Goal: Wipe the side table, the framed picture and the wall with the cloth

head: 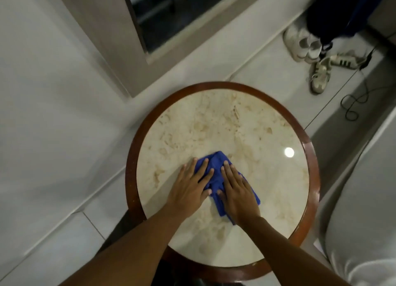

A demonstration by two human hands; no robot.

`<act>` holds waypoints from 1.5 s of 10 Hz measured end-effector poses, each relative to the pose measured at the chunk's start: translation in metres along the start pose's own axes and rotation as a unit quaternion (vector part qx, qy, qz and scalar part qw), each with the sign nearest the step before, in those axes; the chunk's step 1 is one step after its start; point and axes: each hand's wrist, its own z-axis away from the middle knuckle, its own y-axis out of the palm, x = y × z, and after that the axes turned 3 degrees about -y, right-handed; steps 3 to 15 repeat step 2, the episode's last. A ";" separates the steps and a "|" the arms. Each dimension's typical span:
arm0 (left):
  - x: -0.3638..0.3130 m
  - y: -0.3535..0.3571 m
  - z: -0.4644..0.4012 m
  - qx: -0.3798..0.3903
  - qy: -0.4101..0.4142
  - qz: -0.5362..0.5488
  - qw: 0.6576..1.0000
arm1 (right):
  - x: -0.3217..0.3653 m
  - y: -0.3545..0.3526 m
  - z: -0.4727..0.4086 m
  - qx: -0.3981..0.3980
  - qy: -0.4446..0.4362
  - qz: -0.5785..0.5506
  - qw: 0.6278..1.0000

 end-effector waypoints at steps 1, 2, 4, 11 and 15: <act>0.003 -0.063 0.012 0.013 -0.011 -0.016 1.000 | 0.019 -0.062 -0.012 0.067 0.009 0.013 0.998; 0.001 -0.111 0.040 -0.039 -0.011 0.006 0.999 | 0.046 -0.107 -0.006 0.042 -0.019 -0.024 0.999; 0.001 -0.111 0.040 -0.039 -0.011 0.006 0.999 | 0.046 -0.107 -0.006 0.042 -0.019 -0.024 0.999; 0.001 -0.111 0.040 -0.039 -0.011 0.006 0.999 | 0.046 -0.107 -0.006 0.042 -0.019 -0.024 0.999; 0.001 -0.111 0.040 -0.039 -0.011 0.006 0.999 | 0.046 -0.107 -0.006 0.042 -0.019 -0.024 0.999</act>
